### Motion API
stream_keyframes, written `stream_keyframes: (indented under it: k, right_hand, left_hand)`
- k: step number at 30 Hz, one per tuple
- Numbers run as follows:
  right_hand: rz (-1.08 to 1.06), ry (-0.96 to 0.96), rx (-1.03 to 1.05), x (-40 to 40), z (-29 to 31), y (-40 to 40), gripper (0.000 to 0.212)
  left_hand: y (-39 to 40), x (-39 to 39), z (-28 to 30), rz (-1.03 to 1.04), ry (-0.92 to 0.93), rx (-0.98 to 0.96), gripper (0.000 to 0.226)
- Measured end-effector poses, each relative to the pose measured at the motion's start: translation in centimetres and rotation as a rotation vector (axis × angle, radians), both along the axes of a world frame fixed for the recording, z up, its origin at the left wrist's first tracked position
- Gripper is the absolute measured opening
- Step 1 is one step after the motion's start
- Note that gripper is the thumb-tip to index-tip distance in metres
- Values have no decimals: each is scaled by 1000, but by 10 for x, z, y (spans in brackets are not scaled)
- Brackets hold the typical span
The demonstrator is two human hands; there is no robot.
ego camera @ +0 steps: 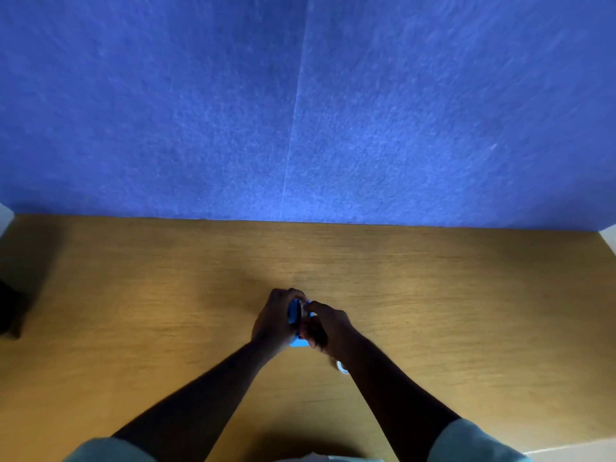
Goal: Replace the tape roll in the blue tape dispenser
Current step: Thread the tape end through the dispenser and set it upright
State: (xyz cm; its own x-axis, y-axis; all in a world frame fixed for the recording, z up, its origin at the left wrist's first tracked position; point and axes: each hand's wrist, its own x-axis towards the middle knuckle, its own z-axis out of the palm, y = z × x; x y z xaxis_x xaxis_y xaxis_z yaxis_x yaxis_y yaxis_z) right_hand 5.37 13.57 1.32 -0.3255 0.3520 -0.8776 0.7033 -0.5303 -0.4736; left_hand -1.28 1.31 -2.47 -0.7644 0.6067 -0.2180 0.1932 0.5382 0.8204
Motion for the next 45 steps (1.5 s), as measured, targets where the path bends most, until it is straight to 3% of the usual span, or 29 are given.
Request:
stream_keyframes:
  k: [9, 15, 45]
  right_hand:
    - [-13, 47, 47, 3, -1, -3, 18]
    - [16, 20, 114, 9, -7, -12, 14]
    - [-41, 49, 284, 45, -16, -39, 19]
  left_hand:
    - [-2, -3, -5, -23, -11, -10, 41]
    - [-7, -5, -10, -25, -14, -6, 57]
    - [-6, -15, -11, -19, -33, -18, 65]
